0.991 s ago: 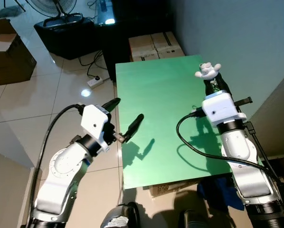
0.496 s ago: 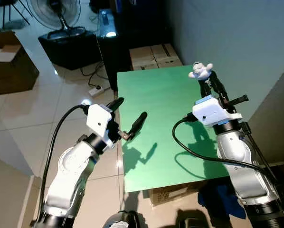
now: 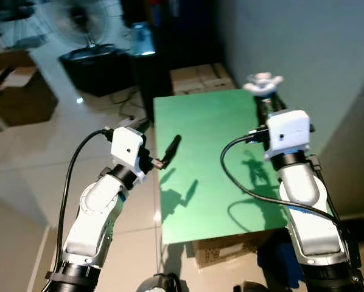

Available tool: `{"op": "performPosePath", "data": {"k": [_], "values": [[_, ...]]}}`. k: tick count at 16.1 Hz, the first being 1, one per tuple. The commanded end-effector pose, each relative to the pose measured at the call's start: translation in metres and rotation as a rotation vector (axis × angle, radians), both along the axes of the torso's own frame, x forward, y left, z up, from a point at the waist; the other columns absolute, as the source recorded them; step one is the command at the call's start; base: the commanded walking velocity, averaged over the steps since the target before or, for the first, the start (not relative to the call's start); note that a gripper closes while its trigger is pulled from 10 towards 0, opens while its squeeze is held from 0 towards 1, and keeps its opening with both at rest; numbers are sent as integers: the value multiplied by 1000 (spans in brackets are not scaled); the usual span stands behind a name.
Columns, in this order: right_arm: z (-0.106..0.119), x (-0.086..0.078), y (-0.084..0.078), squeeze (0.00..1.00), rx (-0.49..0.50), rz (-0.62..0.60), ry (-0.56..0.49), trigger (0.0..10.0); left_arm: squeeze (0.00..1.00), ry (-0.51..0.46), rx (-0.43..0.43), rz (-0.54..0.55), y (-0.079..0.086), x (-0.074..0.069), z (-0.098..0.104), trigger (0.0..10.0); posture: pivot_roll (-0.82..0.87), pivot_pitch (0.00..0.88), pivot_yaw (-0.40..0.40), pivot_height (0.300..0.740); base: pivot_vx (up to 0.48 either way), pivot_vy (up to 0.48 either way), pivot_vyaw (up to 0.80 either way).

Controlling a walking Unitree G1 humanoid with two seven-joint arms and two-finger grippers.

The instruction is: Hang keys on a hook

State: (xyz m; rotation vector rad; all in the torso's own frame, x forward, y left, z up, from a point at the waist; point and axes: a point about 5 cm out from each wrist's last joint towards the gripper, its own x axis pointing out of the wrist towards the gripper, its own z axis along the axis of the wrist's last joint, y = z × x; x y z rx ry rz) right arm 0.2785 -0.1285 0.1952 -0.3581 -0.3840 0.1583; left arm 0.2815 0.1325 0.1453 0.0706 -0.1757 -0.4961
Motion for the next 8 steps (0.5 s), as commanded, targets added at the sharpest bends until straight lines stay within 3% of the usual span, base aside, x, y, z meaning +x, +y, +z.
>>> {"op": "performPosePath", "data": {"k": [1,5,8], "values": [[-6,-4,14,0,6,102,61,10000,0,-6,16,75,10,3,1,10000,-153,24,130,740,0,0,800],[-45,-12,24,0,-22,194,259,10000,0,-16,75,194,18,0,1,10000,-117,28,76,740,0,0,800],[-53,-13,29,0,1,264,320,10000,0,-14,77,228,17,-6,0,10000,-89,35,26,740,0,0,800]]}}
